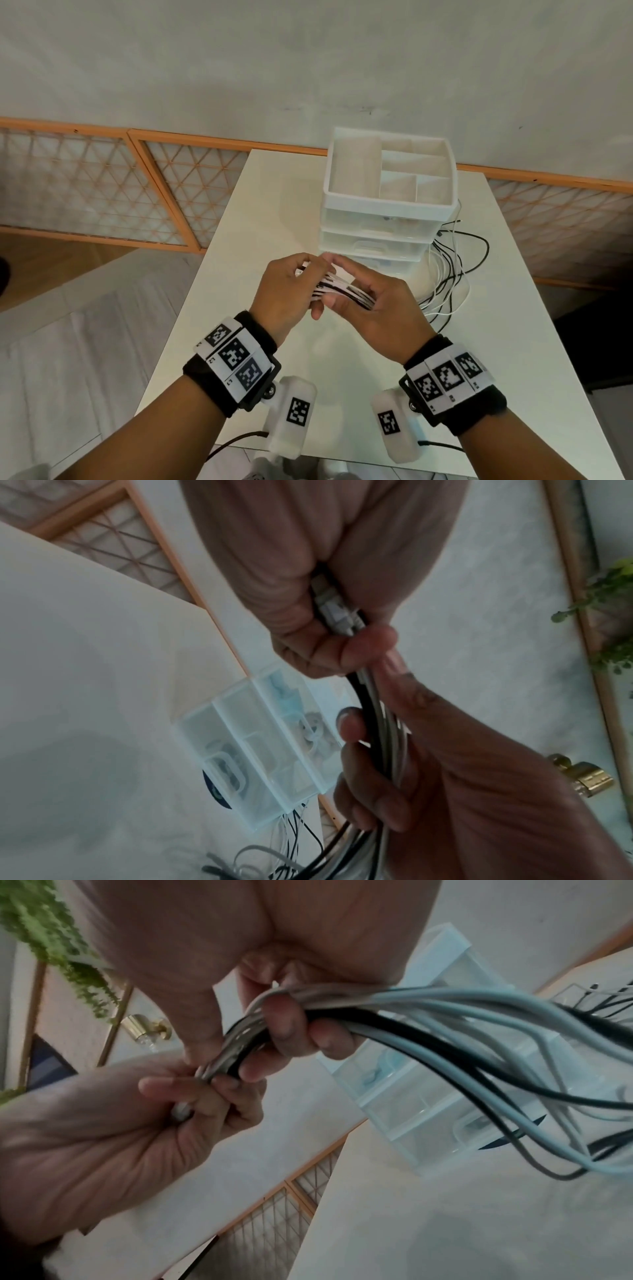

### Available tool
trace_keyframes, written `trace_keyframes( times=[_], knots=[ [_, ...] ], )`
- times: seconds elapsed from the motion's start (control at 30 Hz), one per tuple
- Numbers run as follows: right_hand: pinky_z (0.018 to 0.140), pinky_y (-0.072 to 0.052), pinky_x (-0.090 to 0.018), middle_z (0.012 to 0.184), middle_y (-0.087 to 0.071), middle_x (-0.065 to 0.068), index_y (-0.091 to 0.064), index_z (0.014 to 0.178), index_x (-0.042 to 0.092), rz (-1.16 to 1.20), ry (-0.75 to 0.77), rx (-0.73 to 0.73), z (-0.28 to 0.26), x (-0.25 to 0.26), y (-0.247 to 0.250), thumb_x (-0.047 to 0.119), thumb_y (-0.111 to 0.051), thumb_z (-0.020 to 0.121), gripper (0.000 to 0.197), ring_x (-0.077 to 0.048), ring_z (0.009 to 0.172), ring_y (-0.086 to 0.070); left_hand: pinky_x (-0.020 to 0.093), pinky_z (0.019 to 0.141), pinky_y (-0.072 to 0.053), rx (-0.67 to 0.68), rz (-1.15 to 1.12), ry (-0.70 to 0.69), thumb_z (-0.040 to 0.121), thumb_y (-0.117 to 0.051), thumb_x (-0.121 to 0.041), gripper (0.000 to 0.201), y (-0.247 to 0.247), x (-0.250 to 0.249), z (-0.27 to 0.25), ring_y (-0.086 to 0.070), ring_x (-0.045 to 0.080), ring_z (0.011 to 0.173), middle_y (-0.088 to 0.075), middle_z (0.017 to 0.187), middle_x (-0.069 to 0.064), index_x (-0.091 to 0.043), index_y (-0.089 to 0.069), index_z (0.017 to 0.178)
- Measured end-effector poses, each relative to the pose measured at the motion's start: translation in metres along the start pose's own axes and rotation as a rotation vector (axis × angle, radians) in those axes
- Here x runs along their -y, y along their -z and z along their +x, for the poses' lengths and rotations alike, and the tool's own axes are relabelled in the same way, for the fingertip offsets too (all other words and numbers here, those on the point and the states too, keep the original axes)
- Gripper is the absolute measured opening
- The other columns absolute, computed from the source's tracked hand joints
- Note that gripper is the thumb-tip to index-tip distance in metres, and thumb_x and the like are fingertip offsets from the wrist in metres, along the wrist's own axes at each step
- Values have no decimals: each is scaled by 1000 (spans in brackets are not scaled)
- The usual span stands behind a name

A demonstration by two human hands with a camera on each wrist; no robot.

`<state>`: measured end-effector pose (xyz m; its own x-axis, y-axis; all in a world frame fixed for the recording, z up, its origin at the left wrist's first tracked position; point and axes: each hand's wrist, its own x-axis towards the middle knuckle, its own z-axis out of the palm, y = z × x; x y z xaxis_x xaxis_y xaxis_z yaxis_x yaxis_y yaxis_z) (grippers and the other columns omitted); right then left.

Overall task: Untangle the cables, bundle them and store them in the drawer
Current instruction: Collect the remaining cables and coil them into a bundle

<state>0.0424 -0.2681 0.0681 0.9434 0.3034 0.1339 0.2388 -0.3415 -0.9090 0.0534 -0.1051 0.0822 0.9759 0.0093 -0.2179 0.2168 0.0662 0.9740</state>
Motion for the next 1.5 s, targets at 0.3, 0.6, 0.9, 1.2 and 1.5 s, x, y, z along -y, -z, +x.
trace_keyframes(
  times=[0.3, 0.6, 0.9, 1.2, 1.5],
  knots=[
    [66, -54, -32, 76, -71, 9, -71, 107, 41, -13, 9, -12, -3, 1, 7, 29, -71, 90, 21, -17, 66, -61, 26, 41, -39, -1, 148, -59, 92, -65, -22, 25, -4, 1, 0, -46, 24, 41, -60, 62, 12, 2, -65, 84],
    [62, -52, -42, 58, -56, 0, -57, 66, 15, -502, -128, 125, 8, -11, 28, 43, -62, 80, 32, -20, 60, -54, 29, 87, -51, -8, 711, -180, 90, -60, -49, 40, 9, -9, 12, -65, 12, 96, -68, 102, -5, -20, -59, 117],
    [63, -46, -15, 64, -64, 15, -61, 68, 36, -396, -6, 89, 19, 18, 28, 30, -68, 81, 16, -2, 65, -61, 40, 77, -53, 296, 909, -328, 79, -5, -84, 82, -21, -11, 8, -65, 16, 71, -69, 73, -4, -28, -64, 83],
    [59, -43, -19, 53, -48, 17, -72, 98, 44, -148, -141, 69, -7, -12, 63, 54, -49, 91, 26, -3, 54, -41, 15, 32, -30, 304, 778, -162, 96, -41, -57, 59, 10, -32, 14, -31, 8, 31, -37, 53, 1, -6, -58, 71],
    [55, -33, -15, 53, -40, 13, -74, 102, 31, 8, -95, -146, -21, -36, 61, 36, -51, 98, 23, -6, 52, -36, 27, 47, -23, -48, 236, -133, 98, -44, -50, 52, 20, -27, 33, -24, 14, 42, -30, 43, -9, -14, -58, 64]
  ],
)
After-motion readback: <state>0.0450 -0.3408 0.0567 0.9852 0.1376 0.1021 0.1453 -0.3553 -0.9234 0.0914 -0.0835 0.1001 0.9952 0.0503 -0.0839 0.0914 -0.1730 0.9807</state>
